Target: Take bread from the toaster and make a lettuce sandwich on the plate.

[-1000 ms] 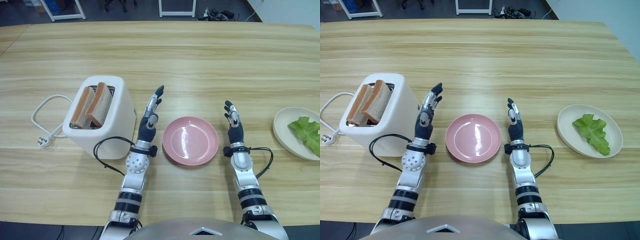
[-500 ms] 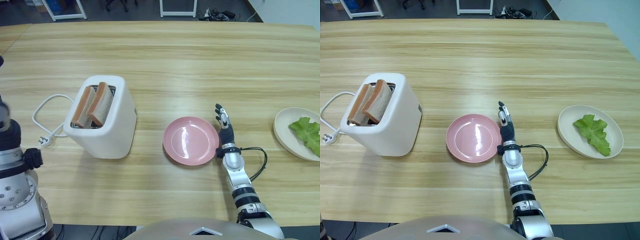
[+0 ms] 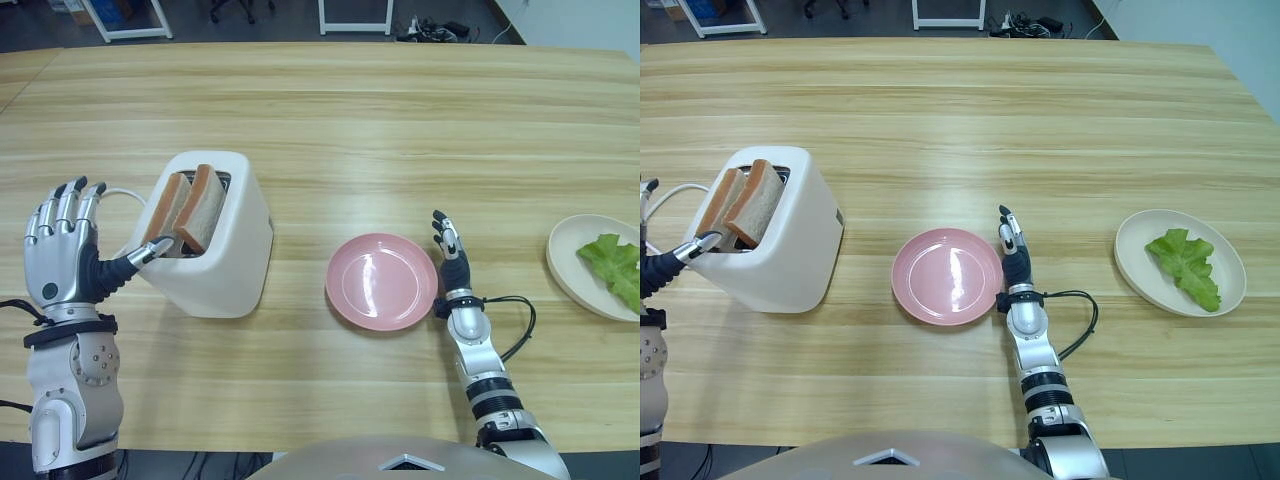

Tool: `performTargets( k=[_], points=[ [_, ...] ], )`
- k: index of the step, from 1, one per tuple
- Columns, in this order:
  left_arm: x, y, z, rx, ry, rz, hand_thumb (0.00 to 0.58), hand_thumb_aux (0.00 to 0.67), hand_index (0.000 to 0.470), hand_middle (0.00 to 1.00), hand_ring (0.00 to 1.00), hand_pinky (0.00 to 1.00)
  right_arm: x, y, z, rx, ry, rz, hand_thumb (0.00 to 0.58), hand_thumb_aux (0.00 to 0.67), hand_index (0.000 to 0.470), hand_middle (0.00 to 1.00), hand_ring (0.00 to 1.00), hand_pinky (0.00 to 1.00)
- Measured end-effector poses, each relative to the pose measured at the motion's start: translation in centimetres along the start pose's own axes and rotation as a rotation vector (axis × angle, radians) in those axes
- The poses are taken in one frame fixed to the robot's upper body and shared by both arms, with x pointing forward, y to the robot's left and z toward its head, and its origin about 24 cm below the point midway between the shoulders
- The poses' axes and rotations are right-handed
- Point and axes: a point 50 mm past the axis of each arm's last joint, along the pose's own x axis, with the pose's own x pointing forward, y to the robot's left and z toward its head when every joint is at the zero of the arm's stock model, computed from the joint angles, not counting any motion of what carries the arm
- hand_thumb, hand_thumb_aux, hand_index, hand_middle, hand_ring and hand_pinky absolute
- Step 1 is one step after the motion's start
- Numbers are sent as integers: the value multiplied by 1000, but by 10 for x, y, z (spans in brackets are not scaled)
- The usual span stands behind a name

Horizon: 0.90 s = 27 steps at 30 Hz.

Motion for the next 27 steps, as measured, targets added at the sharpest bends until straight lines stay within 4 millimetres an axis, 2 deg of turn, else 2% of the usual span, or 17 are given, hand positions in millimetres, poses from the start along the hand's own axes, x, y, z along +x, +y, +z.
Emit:
performTargets(
  k=[2,3,4,5,6,7,16,21,22,23,24,25,27],
  points=[
    [0,-4,-4,22,19,-20,0,0,0,0,0,0,0,0,-1,-1,6,0,0,0,0,0,0,0],
    [-1,-5,-5,25,25,-28,140,87,61,0,0,0,0,0,-1,-1,7,-1,0,0,0,0,0,0],
    [-1,-7,-4,25,23,-35,432,331,232,0,0,0,-1,0,-1,-1,8,-1,0,0,0,0,0,0],
    [-1,-8,-3,23,20,-36,480,391,275,0,0,0,-1,0,-1,-1,10,-1,0,0,0,0,0,0],
    [0,-7,-2,22,15,-28,541,497,348,0,0,0,-1,-1,-1,-1,10,-2,0,0,0,0,0,0],
    [1,-6,-1,21,11,-21,580,670,470,0,0,0,-1,-1,-1,-1,11,-2,0,0,0,0,0,0],
    [-1,-2,18,61,-129,90,580,670,470,0,0,0,-1,-2,-2,-3,23,-3,0,0,0,0,0,0],
    [-1,20,29,135,-229,338,580,670,470,0,0,0,-2,-2,-6,-2,50,-1,0,0,0,0,0,0],
    [-1,24,29,154,-230,379,580,670,470,94,94,94,-2,-2,-8,-1,57,1,0,0,0,0,0,0],
    [-1,26,28,156,-228,403,580,670,470,651,651,651,-2,-2,-8,-1,59,1,0,0,0,0,0,0],
    [0,30,27,165,-221,454,580,670,470,878,878,878,-2,-2,-8,0,60,2,0,0,0,0,0,0],
    [-1,35,25,174,-210,502,580,670,470,1000,1000,1000,-2,-2,-8,0,61,3,0,0,0,0,0,0],
    [-3,42,24,164,-203,575,580,670,470,1000,1000,1000,-1,-1,-8,0,62,3,0,0,0,0,0,0]
  ],
)
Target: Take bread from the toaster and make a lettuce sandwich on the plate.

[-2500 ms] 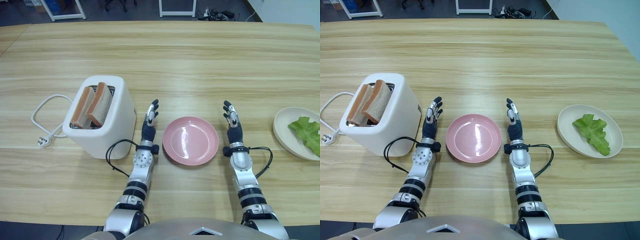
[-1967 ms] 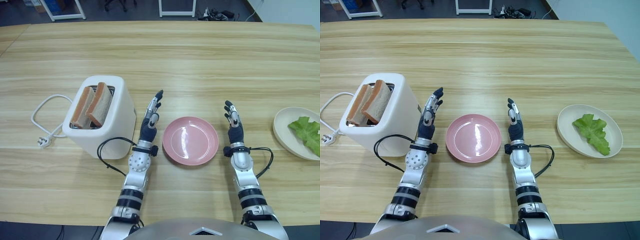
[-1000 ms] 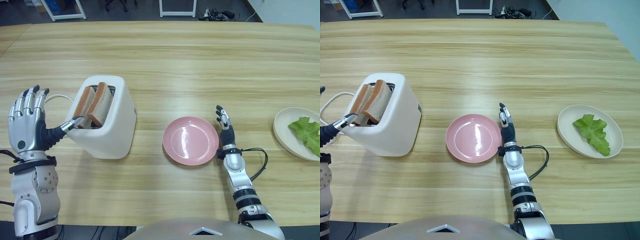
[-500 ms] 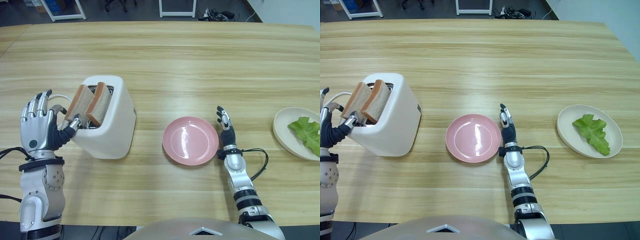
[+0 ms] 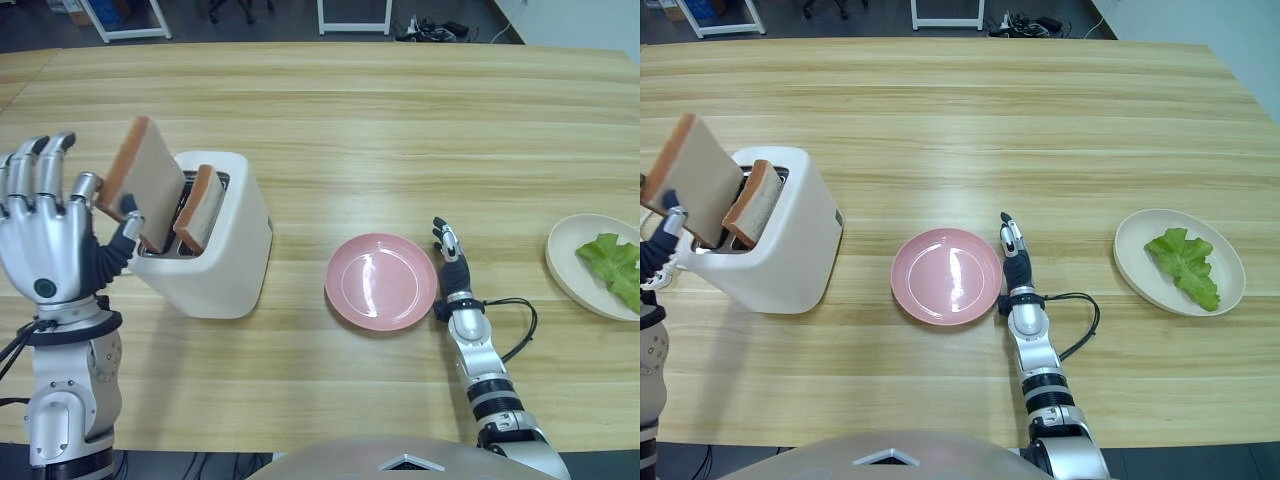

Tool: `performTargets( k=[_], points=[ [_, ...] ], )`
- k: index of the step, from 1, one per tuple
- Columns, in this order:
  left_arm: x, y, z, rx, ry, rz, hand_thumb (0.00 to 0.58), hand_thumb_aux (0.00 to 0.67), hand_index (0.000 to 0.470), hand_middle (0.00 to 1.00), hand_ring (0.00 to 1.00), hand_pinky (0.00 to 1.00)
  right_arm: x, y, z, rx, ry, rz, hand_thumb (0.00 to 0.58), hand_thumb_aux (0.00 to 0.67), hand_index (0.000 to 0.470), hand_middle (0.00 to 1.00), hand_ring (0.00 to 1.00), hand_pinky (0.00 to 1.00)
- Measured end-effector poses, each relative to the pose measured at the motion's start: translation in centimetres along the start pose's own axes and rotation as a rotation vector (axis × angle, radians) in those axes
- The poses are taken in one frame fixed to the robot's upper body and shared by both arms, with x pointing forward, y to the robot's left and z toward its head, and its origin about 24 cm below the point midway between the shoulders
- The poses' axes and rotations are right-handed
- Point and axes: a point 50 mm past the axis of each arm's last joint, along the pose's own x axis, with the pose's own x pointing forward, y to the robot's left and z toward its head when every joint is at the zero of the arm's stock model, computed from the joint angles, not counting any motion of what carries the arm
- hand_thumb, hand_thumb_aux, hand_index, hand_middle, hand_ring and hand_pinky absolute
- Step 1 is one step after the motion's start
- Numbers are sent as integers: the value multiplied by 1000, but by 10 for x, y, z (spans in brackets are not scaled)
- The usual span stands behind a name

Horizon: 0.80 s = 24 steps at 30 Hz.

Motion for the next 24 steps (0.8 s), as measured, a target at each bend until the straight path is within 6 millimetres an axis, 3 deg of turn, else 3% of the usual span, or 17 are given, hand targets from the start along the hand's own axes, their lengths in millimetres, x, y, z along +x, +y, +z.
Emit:
performTargets(
  k=[2,4,9,12,14,16,19,24],
  points=[
    [6,16,4,-107,3,135,580,670,470,1000,1000,1000,0,0,0,0,2,0,0,0,0,0,0,0],
    [13,34,16,-342,-4,265,580,670,470,1000,1000,1000,1,0,0,0,3,0,0,0,0,0,0,0],
    [17,50,42,-902,19,323,580,670,470,1000,1000,1000,3,0,0,-1,4,5,0,0,0,0,0,0],
    [15,46,56,-1257,89,256,580,670,470,1000,1000,1000,3,0,0,-3,4,4,0,0,0,0,0,0],
    [11,32,72,-1558,192,161,580,670,470,1000,1000,1000,3,-1,0,-6,4,4,0,0,0,0,0,0],
    [1,11,104,-1806,285,-8,580,670,470,1000,1000,1000,5,-3,0,-11,10,4,0,0,0,0,0,0],
    [-17,-13,145,-1922,368,-235,580,670,470,1000,1000,1000,6,-6,0,-17,13,1,0,0,0,0,0,0],
    [-40,-40,202,-1824,354,-497,580,670,470,1000,1000,1000,7,-7,1,-22,16,-2,0,0,0,0,0,0]
  ],
)
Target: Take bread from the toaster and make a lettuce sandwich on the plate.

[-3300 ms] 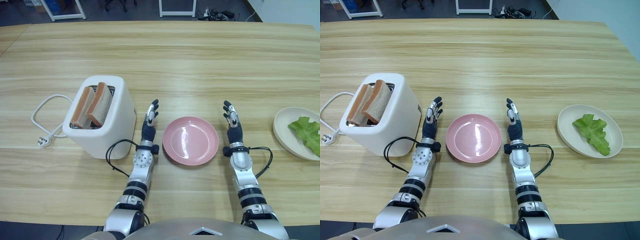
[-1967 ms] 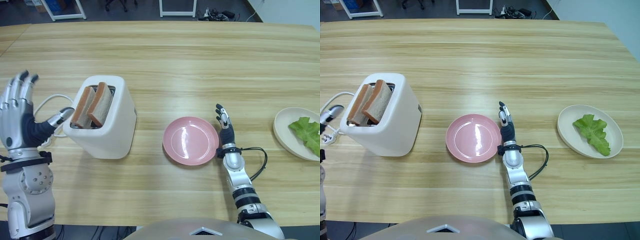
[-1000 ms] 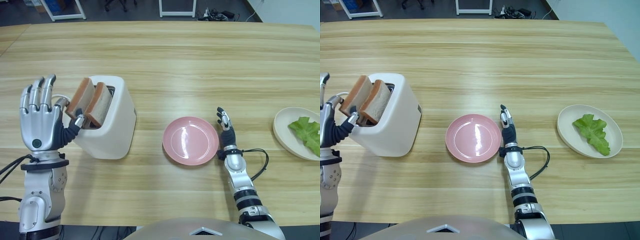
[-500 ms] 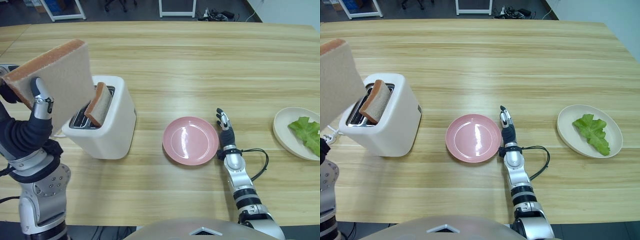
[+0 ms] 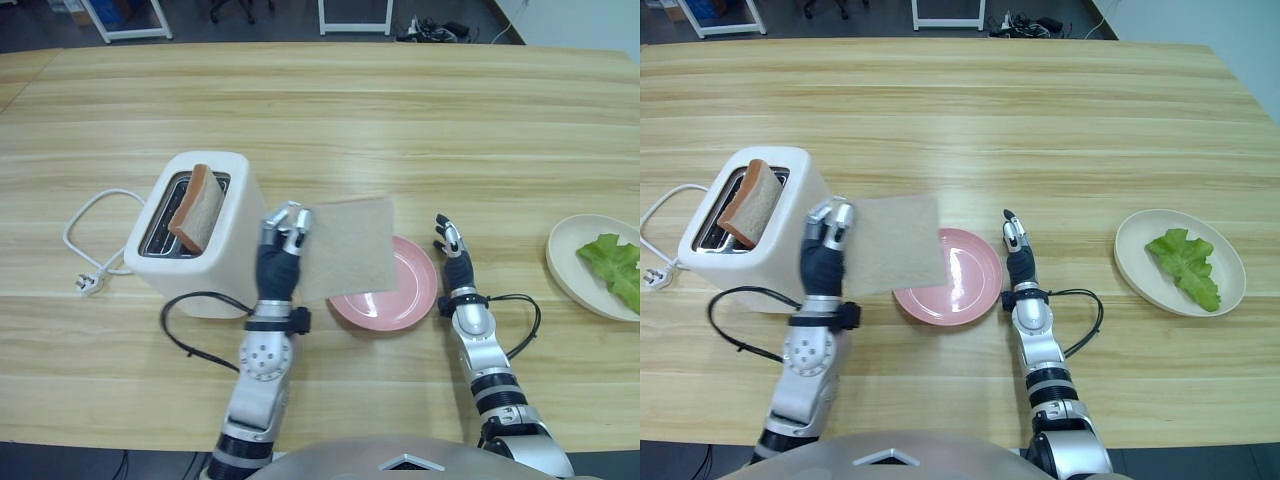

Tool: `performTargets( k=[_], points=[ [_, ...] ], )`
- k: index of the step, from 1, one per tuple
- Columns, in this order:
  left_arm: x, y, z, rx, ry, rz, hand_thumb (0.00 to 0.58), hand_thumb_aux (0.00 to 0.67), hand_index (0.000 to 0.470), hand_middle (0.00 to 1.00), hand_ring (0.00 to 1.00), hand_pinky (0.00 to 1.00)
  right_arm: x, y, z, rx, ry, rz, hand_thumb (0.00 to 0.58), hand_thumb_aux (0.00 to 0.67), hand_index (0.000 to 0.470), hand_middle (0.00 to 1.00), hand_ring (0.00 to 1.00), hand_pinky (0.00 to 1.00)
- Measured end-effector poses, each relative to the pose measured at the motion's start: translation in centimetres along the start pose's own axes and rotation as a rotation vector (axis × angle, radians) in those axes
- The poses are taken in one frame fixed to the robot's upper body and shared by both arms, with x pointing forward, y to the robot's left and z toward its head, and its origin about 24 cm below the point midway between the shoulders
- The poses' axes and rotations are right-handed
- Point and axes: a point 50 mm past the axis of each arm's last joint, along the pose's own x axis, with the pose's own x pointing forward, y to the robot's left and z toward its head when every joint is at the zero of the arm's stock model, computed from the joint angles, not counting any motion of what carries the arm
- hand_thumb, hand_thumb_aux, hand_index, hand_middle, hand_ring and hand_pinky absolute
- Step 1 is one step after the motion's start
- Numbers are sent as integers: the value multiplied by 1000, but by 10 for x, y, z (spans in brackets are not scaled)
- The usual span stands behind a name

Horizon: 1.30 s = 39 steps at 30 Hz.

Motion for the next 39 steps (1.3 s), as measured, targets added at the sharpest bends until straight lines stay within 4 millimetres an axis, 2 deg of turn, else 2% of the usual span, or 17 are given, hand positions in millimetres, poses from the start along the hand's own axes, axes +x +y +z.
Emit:
performTargets(
  k=[1,6,13,14,15,16,17,20,23,26,30,32,34,36,39],
  points=[
    [3,-9,-11,48,25,-15,580,670,470,1000,1000,1000,0,0,0,-1,2,0,0,0,0,0,0,0],
    [9,-26,-53,326,95,-52,580,670,470,1000,1000,1000,1,-1,1,-3,3,1,0,0,0,0,0,0],
    [14,-22,-69,484,105,-40,580,670,470,1000,1000,1000,1,-1,1,-5,6,0,0,0,0,0,0,0],
    [14,-20,-70,509,110,-50,560,547,383,1000,1000,1000,0,-1,1,-5,8,-1,0,0,0,0,0,0],
    [14,-19,-71,528,117,-61,328,229,160,824,824,824,0,-1,1,-5,8,-1,0,0,0,0,0,0],
    [13,-19,-72,551,122,-76,0,0,0,157,157,157,0,-2,1,-5,9,-2,0,0,0,0,0,0],
    [13,-18,-72,589,119,-93,0,0,0,0,0,0,0,-2,1,-5,8,-2,0,0,0,0,0,0],
    [10,-15,-67,721,80,-140,0,0,0,0,0,0,-1,-2,1,-5,10,-2,0,0,0,0,0,0],
    [13,-12,-51,870,-27,-119,0,0,0,0,0,0,-2,-2,1,-4,10,-3,0,0,0,0,0,0],
    [16,-12,-22,1006,-194,-41,0,0,0,0,0,0,-2,-2,2,-4,12,-3,0,0,0,0,0,0],
    [14,-7,10,1069,-355,70,0,0,0,0,0,0,-2,-2,2,-5,10,-3,0,0,0,0,0,0],
    [10,-3,25,990,-418,110,0,0,0,0,0,0,-6,-4,4,-24,-8,-9,0,0,0,0,0,0],
    [7,1,26,827,-369,102,0,0,0,0,0,0,-8,-10,14,-52,-70,-27,0,0,0,0,0,0],
    [8,6,19,629,-256,76,0,0,0,0,0,0,-9,-21,33,-113,-174,-63,0,0,0,0,0,0],
    [10,14,-7,367,-47,65,0,0,0,0,0,0,-13,-52,68,-302,-348,-173,0,0,0,0,0,0]
  ],
)
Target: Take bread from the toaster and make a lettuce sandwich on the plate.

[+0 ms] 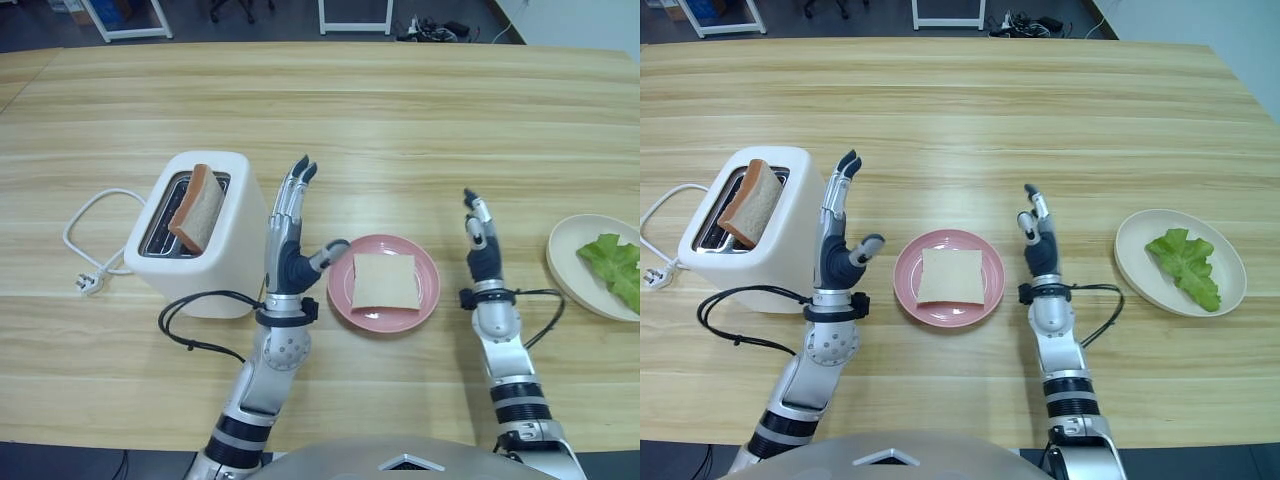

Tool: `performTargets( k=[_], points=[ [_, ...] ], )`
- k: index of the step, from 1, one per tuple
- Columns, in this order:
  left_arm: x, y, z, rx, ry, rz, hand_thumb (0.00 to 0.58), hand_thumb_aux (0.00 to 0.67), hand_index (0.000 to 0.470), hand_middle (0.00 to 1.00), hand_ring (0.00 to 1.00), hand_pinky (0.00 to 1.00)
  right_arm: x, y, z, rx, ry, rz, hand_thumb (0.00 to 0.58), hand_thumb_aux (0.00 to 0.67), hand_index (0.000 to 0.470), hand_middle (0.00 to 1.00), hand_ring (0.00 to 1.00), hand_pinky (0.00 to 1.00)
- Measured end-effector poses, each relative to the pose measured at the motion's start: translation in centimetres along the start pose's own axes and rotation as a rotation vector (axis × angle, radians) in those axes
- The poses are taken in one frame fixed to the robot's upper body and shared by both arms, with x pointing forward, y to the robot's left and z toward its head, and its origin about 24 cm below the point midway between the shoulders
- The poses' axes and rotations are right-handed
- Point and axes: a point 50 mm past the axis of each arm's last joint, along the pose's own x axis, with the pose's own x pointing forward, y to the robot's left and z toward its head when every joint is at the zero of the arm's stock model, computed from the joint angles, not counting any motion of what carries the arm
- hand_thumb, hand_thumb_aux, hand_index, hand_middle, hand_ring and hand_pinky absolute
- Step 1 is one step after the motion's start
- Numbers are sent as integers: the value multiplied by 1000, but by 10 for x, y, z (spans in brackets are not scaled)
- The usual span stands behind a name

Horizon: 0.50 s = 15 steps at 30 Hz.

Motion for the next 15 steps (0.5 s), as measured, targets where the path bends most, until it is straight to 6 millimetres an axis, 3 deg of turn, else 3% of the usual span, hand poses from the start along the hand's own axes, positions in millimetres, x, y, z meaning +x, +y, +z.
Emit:
performTargets(
  k=[3,4,6,11,15],
  points=[
    [-12,-6,-34,-183,210,-33,0,0,0,0,0,0,13,-71,21,-498,-166,-170,0,0,0,0,0,0],
    [-16,-8,-39,-201,237,-38,0,0,0,0,0,0,18,-97,19,-712,-159,-205,0,0,0,0,0,0],
    [-16,-9,-40,-226,233,-41,0,0,0,0,0,0,26,-126,0,-982,-86,-206,0,0,0,0,0,0],
    [-15,-8,-42,-239,229,-30,0,0,0,0,0,0,20,-172,-65,-1305,197,-80,0,0,0,0,0,0],
    [-15,-11,-40,-254,224,-22,0,0,0,0,0,0,-2,-187,-107,-1402,424,71,0,0,0,0,0,0]
  ],
)
